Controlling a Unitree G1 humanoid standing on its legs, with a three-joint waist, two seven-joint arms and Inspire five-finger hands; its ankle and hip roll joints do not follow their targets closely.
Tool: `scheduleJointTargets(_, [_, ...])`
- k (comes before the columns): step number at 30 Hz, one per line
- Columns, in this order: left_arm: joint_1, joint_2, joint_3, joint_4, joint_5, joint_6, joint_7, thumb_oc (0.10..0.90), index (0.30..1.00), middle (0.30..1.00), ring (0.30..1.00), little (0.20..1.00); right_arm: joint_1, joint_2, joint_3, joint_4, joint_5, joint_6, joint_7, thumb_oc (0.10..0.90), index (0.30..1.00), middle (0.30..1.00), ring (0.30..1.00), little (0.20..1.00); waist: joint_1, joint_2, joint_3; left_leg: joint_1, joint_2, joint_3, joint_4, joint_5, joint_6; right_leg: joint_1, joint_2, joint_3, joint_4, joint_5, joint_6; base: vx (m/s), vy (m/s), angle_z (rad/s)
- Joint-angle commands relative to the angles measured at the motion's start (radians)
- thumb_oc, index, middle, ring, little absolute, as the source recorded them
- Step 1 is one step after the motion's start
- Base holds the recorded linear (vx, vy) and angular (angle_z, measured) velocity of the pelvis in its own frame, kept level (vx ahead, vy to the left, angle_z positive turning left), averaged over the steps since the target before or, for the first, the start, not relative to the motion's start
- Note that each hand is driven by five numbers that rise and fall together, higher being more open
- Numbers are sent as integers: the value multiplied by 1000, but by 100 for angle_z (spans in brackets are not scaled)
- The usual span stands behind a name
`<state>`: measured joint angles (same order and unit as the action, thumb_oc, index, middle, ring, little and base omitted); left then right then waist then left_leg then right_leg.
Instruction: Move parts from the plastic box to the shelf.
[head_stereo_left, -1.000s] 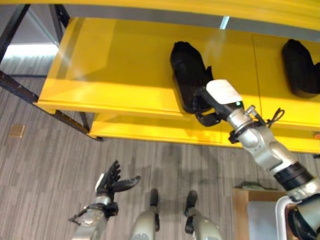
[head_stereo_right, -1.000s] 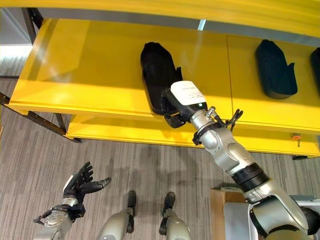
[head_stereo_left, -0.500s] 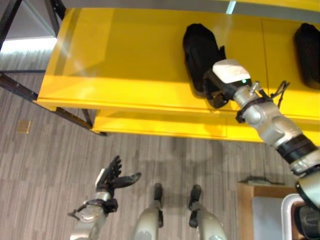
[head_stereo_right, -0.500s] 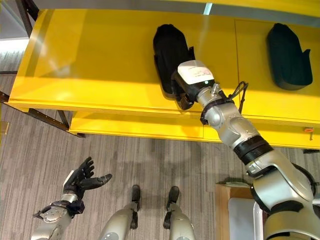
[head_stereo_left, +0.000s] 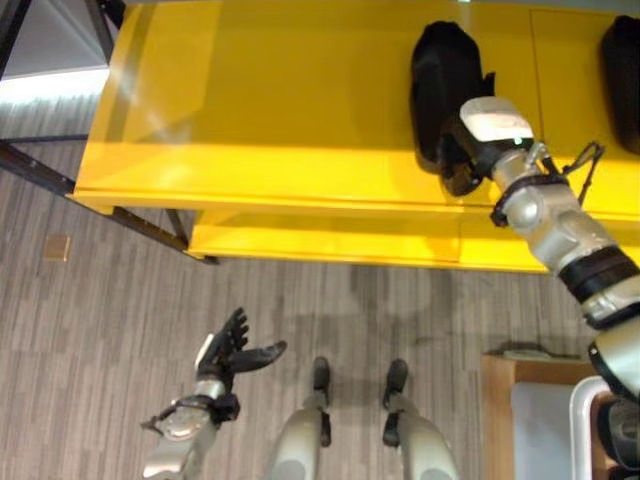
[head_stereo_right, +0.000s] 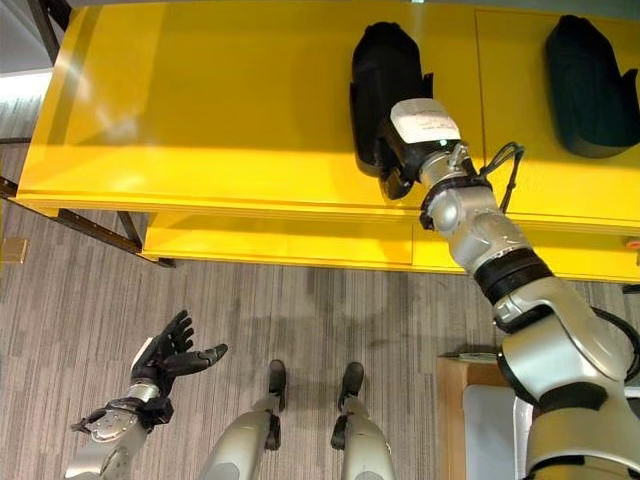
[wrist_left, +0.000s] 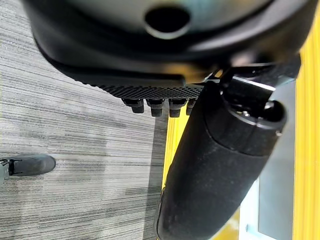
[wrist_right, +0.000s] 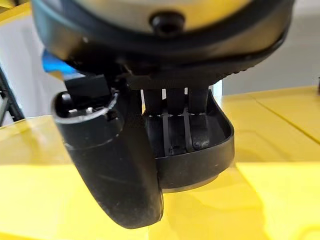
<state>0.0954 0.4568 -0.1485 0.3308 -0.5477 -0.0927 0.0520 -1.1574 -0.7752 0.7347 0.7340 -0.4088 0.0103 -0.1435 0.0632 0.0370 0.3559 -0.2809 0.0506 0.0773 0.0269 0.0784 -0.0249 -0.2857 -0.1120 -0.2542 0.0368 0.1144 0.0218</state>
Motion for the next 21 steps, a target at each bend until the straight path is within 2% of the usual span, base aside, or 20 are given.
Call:
scheduleJointTargets(1, [2, 49, -71, -77, -33, -86, -7, 900, 1000, 1000, 1000, 1000, -202, -37, 55, 28, 23, -5, -95, 400, 300, 300, 300, 300, 32, 45, -71, 120, 196, -24, -114, 69, -97, -141, -108, 4, 299, -131, 75, 0, 0, 0])
scheduleJointTargets(10, [-7, 46, -78, -67, -42, -94, -11, 900, 1000, 1000, 1000, 1000, -277, -59, 119, 115, 7, -10, -96, 400, 300, 300, 300, 300, 41, 51, -66, 113, 188, -33, -114, 71, -98, -151, -116, 2, 311, -134, 78, 0, 0, 0])
scheduleJointTargets(21, [-13, 46, -80, -62, -45, -100, -9, 900, 1000, 1000, 1000, 1000, -302, -74, 154, 138, -4, -16, -87, 400, 300, 300, 300, 300, 50, 60, -65, 99, 181, -45, -114, 74, -100, -160, -125, -6, 318, -134, 79, 0, 0, 0])
